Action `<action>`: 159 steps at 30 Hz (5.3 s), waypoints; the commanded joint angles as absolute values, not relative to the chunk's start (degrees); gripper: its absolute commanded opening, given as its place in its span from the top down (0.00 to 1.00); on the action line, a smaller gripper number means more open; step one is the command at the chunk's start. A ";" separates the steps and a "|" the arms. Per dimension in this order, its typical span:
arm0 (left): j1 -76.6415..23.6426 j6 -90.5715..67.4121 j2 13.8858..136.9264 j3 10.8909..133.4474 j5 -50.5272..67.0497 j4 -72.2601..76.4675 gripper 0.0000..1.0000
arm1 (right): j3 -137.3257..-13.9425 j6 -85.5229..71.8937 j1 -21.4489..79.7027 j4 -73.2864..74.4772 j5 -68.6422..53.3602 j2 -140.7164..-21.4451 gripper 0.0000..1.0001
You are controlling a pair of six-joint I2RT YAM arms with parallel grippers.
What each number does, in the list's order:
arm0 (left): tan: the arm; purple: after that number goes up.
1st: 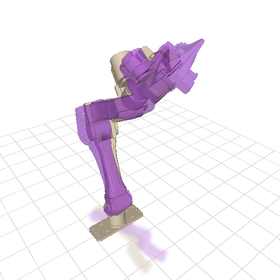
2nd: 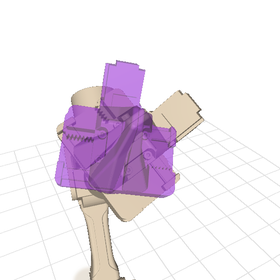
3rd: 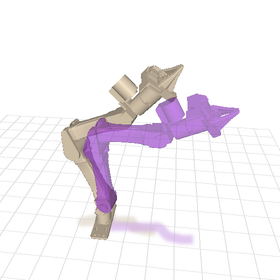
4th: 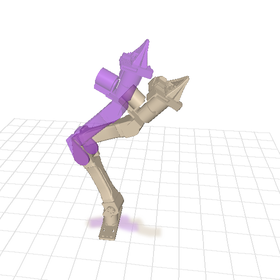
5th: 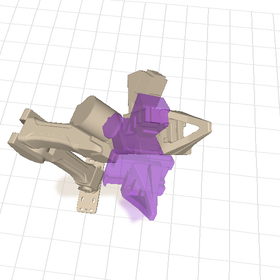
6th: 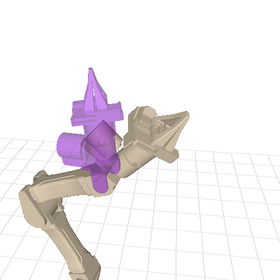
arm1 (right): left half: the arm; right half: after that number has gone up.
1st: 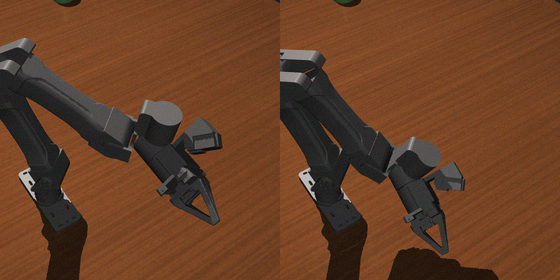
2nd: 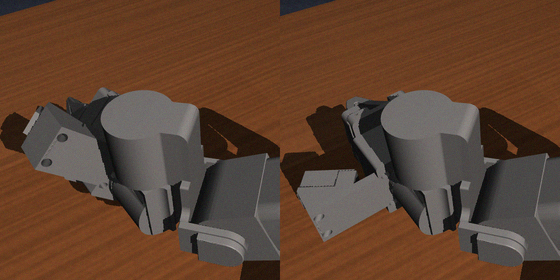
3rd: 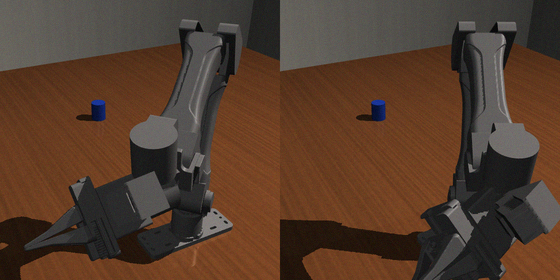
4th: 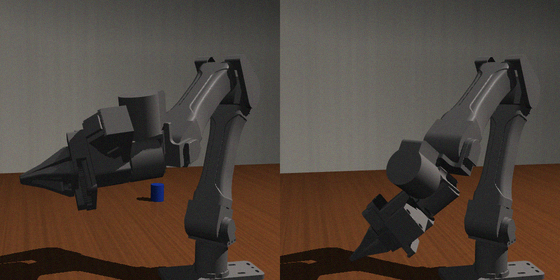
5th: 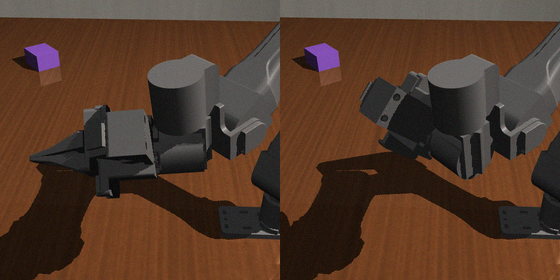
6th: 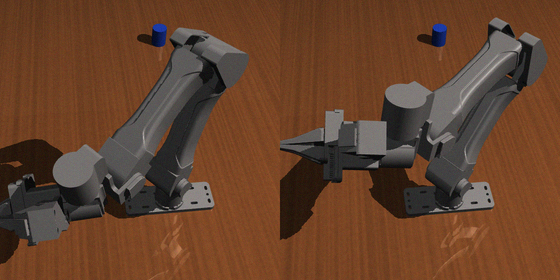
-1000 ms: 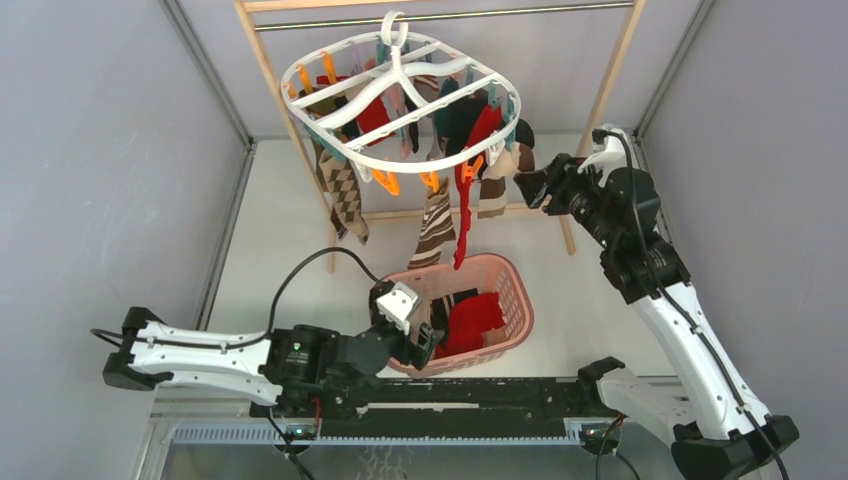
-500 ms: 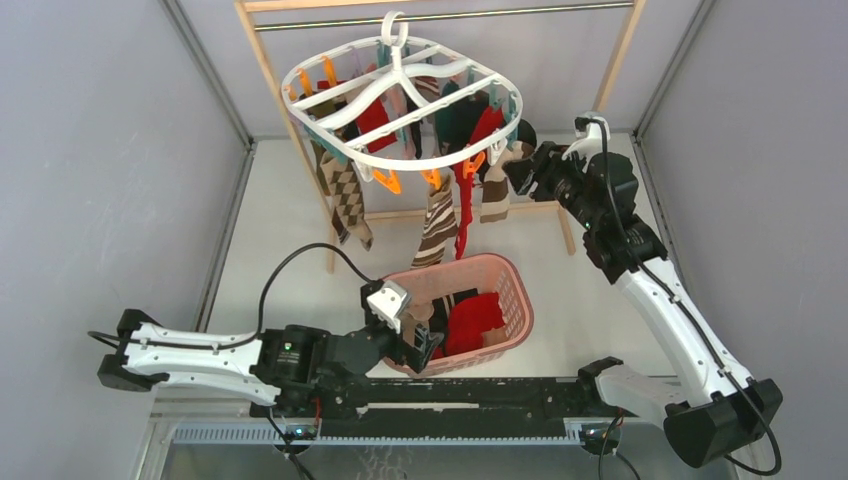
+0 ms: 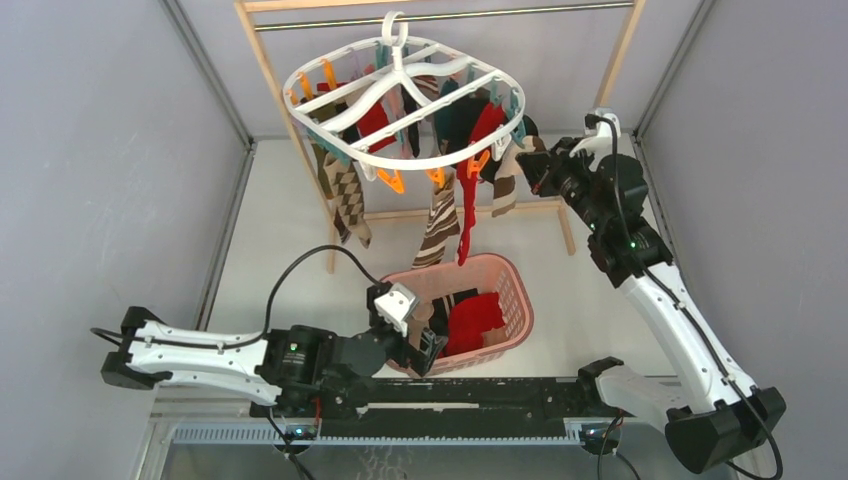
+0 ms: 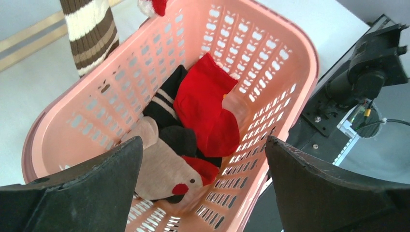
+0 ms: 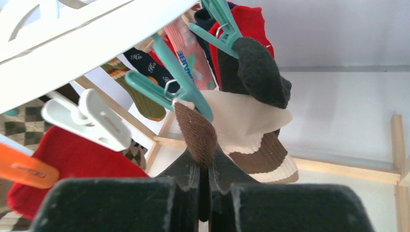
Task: Remove the socks clipped to the hanger
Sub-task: Place the sock in the bin, then remove the sock from the hanger.
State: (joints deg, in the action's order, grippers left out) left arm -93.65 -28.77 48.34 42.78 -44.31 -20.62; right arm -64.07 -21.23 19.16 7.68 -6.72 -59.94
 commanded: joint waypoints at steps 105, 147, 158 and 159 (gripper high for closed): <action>-73.79 -2.75 52.56 48.91 -45.12 9.12 1.00 | -64.66 -32.83 41.80 12.45 -11.19 -56.03 0.59; -68.20 -6.50 55.25 52.89 -38.42 1.04 1.00 | -71.04 -9.93 46.61 1.29 -0.48 -60.23 0.26; -68.03 -6.68 54.30 52.03 -37.89 1.15 1.00 | -71.05 -10.17 44.21 -1.72 -4.07 -61.67 0.39; -68.03 -6.75 54.31 52.03 -37.81 1.15 1.00 | -71.02 -10.19 44.07 -1.92 -4.31 -61.65 0.39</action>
